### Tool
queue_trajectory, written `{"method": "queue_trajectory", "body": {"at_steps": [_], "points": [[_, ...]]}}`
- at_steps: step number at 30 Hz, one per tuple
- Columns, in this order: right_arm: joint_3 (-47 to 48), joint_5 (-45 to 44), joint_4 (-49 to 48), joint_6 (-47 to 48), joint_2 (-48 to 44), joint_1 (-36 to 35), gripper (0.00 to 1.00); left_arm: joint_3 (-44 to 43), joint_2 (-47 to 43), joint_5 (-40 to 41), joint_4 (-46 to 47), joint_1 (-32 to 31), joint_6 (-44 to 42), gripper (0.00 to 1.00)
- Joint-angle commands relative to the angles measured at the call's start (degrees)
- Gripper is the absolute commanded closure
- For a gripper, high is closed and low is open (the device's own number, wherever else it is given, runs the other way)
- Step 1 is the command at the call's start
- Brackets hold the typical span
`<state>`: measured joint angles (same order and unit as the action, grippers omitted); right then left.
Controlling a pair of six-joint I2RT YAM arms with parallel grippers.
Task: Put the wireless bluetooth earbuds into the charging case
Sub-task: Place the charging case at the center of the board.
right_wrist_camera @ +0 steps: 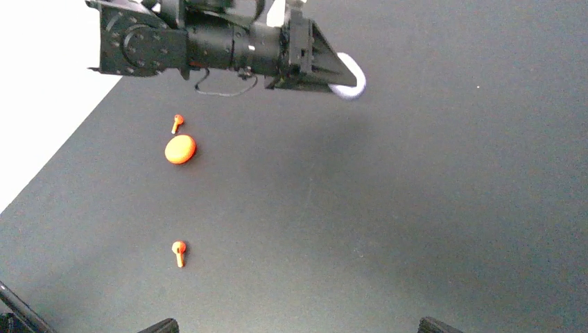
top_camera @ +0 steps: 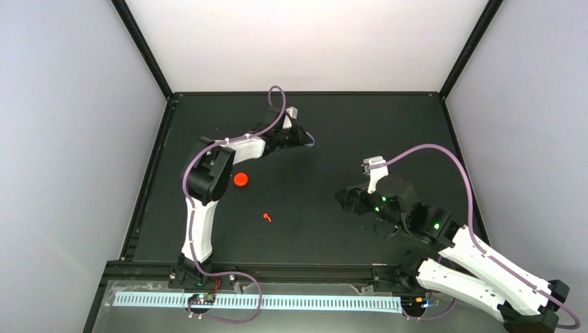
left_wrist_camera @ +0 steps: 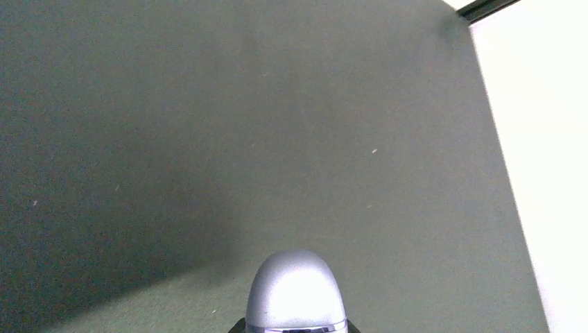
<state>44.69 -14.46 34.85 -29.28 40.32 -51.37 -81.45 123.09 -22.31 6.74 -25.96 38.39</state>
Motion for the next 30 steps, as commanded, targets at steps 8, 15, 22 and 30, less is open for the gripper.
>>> {"method": "queue_trajectory", "body": {"at_steps": [8, 15, 22, 30], "points": [[4.4, -1.4, 0.8, 2.8, 0.2, 0.2, 0.09, -0.9, 2.5, 1.8, -5.7, -0.5, 0.4, 0.80], [4.9, -1.7, 0.6, 3.2, 0.1, 0.2, 0.09, 3.9, -1.8, 4.3, -5.9, -0.4, -0.6, 0.42], [5.5, -1.8, 0.6, 3.8, 0.0, 0.2, 0.08, 8.8, -11.3, 6.1, -6.9, -0.4, -2.0, 0.01], [5.4, 0.9, -1.8, 3.3, 2.5, 0.2, 0.06, 19.9, -33.2, 18.4, -16.0, -0.4, -2.0, 0.01]]}}
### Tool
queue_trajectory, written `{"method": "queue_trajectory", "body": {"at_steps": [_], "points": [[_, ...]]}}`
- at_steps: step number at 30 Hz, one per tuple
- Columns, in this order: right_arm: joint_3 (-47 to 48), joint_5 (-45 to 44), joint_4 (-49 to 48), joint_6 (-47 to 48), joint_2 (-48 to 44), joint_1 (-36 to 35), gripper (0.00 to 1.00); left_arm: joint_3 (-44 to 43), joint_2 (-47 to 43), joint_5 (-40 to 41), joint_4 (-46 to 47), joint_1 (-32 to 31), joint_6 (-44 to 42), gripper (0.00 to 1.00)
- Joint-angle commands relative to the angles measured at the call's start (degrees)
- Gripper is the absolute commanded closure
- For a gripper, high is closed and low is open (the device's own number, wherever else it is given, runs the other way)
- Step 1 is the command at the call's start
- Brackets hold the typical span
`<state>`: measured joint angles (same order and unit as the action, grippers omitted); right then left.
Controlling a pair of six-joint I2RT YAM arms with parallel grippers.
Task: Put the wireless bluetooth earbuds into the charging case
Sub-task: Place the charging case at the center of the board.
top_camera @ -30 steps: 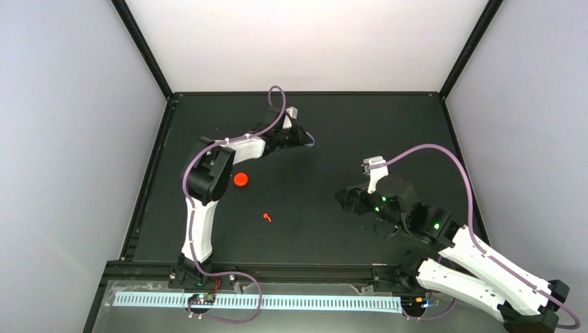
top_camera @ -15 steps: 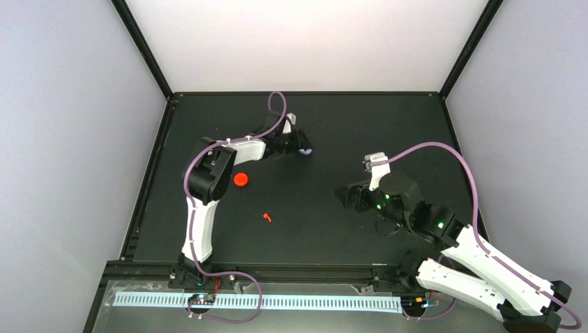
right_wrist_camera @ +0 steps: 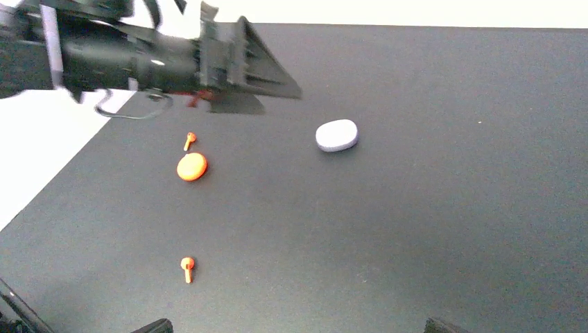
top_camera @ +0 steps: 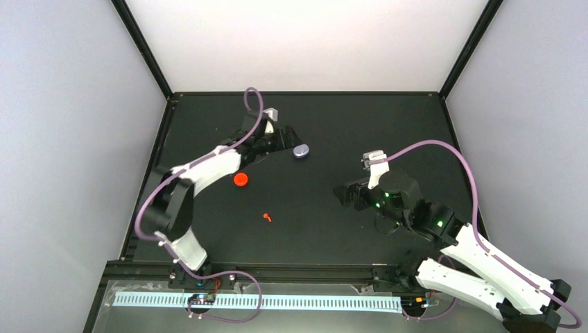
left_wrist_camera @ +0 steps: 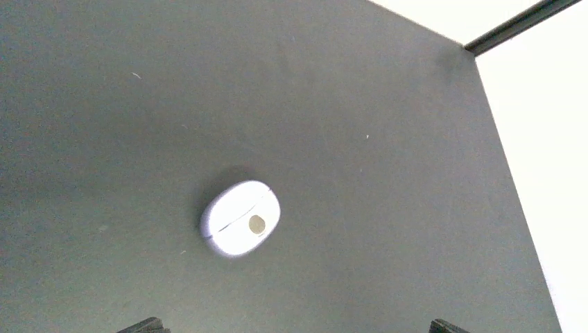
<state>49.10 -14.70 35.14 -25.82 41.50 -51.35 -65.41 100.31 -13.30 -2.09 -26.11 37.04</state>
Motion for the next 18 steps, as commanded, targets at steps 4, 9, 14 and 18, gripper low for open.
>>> {"method": "queue_trajectory", "body": {"at_steps": [4, 9, 14, 18], "points": [[-0.1, 2.7, -3.6, -1.7, 2.9, 0.2, 0.06, 13.2, -23.2, 22.7, -13.7, 0.4, -1.0, 0.01], [-1.4, 4.6, -5.6, -1.3, 5.6, 0.2, 0.06, 21.5, -31.4, 19.0, -17.5, 6.9, -0.8, 0.01], [-0.9, 7.3, -6.3, -1.7, 8.3, 0.2, 0.06, 20.4, -25.1, 16.9, -23.8, 9.2, -6.1, 0.01], [-0.9, 8.2, -6.6, -2.2, 8.2, 0.2, 0.07, 17.1, -18.0, 16.5, -27.6, 10.6, -7.5, 0.01]]}}
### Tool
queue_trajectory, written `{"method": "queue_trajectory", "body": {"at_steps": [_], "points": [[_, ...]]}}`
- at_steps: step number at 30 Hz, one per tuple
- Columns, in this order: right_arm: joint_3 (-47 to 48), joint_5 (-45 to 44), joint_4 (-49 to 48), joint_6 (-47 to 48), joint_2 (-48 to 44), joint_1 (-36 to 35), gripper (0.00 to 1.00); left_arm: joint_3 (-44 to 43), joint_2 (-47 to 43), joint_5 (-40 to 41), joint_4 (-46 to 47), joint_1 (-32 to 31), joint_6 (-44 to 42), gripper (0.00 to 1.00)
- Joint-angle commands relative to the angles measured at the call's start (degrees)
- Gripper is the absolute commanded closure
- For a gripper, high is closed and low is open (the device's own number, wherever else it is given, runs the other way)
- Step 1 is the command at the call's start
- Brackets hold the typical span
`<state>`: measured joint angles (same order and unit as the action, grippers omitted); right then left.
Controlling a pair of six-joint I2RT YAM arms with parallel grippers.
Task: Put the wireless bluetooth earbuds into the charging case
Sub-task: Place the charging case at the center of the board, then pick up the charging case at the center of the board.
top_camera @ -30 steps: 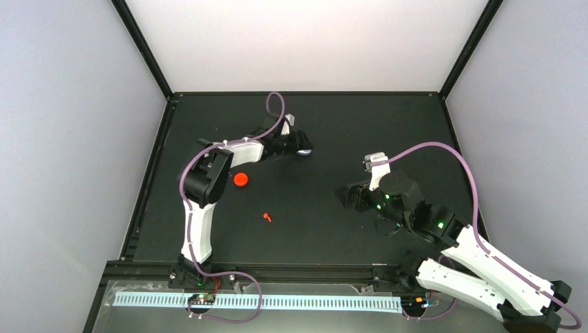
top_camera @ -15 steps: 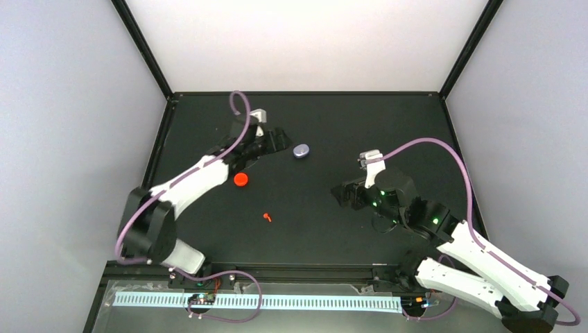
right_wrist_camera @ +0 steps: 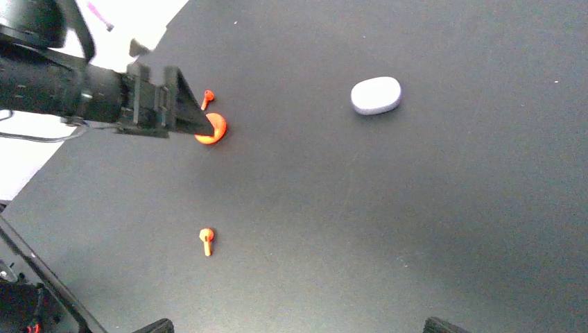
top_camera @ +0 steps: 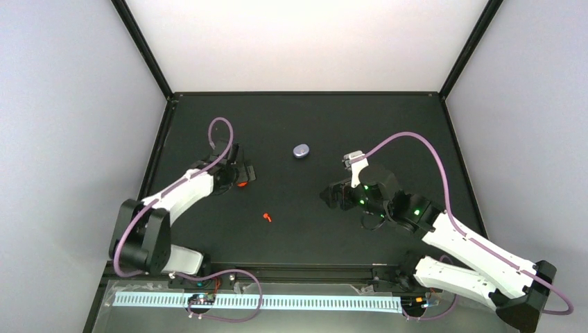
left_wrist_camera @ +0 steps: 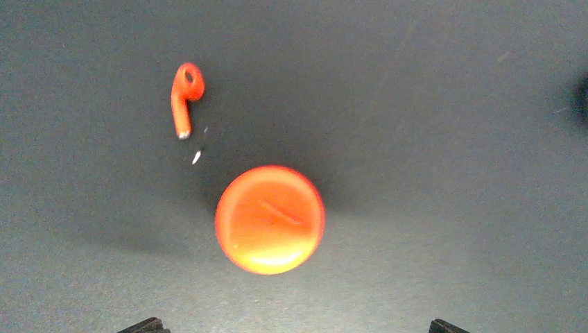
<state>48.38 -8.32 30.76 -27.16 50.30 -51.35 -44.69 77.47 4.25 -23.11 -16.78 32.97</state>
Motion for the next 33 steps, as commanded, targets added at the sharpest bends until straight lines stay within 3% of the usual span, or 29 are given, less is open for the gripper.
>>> {"method": "queue_trajectory", "body": {"at_steps": [1, 7, 11, 25, 33], "points": [[-0.3, 1.7, -2.2, -0.9, -0.8, 0.2, 0.07, -3.8, 6.0, -1.0, -6.5, 1.4, -3.6, 0.01], [0.2, 1.7, -1.5, -0.8, -1.0, 0.2, 0.07, -6.1, 11.3, 0.6, -7.0, 1.9, -3.4, 0.02], [0.0, 1.9, -1.3, -0.3, -1.3, 0.1, 0.07, -8.4, 13.8, -0.1, -7.3, 1.8, -5.0, 0.09], [0.0, 2.3, -1.8, 1.5, -0.8, 0.1, 0.07, -13.3, 20.9, -2.0, -5.8, 1.7, -8.9, 0.10], [-0.2, 2.5, -2.3, 1.7, -0.7, 0.1, 0.07, -15.8, 22.7, -3.1, -6.5, -2.2, -8.3, 0.13]]}}
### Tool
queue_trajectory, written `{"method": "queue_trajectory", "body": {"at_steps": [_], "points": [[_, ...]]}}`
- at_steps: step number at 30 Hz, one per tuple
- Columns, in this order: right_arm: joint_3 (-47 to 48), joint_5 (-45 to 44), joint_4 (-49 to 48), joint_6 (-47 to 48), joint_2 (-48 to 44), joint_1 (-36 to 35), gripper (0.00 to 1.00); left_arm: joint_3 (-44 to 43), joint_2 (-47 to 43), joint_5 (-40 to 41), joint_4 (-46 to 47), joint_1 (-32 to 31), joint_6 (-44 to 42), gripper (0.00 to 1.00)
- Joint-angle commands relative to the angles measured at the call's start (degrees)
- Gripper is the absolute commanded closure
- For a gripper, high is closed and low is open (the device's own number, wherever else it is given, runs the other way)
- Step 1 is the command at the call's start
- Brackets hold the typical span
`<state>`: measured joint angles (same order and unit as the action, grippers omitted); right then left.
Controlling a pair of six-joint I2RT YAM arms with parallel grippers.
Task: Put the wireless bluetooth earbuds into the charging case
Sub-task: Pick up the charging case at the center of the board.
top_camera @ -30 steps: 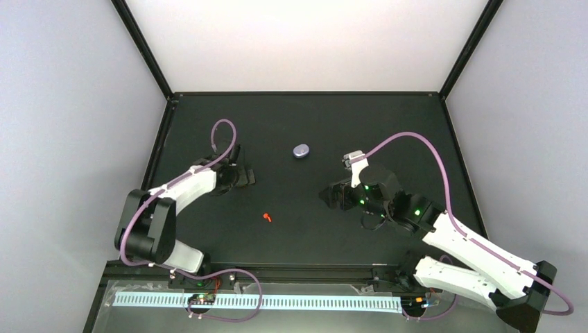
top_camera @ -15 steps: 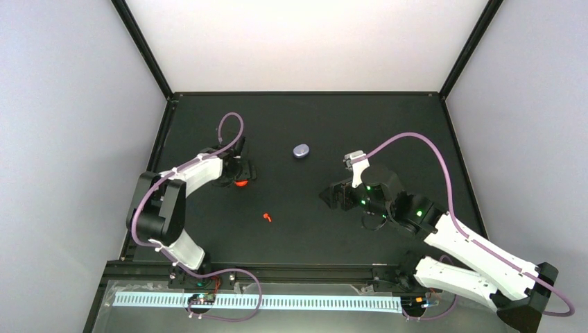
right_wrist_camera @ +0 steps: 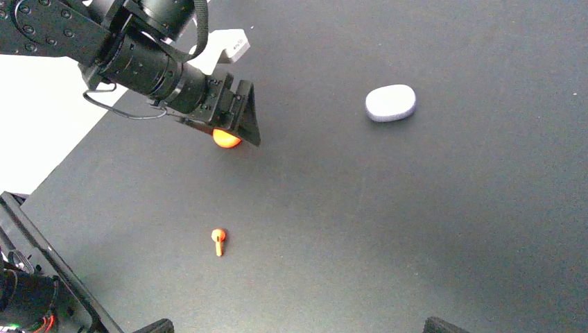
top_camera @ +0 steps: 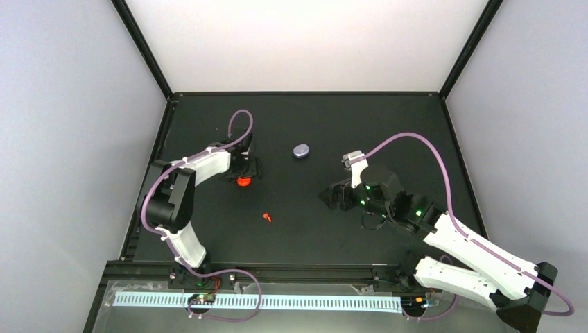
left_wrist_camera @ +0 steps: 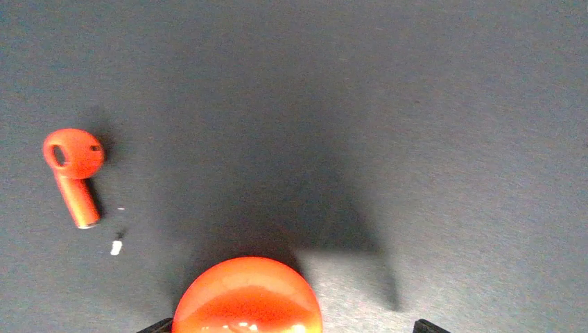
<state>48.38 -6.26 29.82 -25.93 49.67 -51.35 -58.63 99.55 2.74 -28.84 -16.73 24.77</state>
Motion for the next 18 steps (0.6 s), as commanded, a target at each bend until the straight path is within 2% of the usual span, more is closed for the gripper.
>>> {"method": "queue_trajectory", "body": {"at_steps": [1, 6, 9, 13, 18], "points": [[-0.2, 0.5, -1.4, 0.5, 0.1, 0.2, 0.07, -1.7, 0.6, -1.6, -0.7, -2.8, 0.1, 0.13], [0.3, 1.1, -1.9, 0.4, 1.3, 0.1, 0.07, -0.7, -1.1, -1.5, -1.3, -3.4, 0.6, 0.14], [0.2, 2.0, -3.7, 0.3, 3.1, 0.1, 0.07, 0.4, -6.2, -0.8, -3.3, -3.4, 0.8, 0.10], [1.2, 5.1, -8.5, 0.2, 9.6, 0.1, 0.07, 3.0, -18.0, 0.5, -7.1, -3.3, 1.9, 0.01], [6.0, 10.4, -16.3, 2.0, 22.7, 0.1, 0.08, 7.2, -37.7, 1.9, -12.9, -3.4, 3.8, 0.01]]}}
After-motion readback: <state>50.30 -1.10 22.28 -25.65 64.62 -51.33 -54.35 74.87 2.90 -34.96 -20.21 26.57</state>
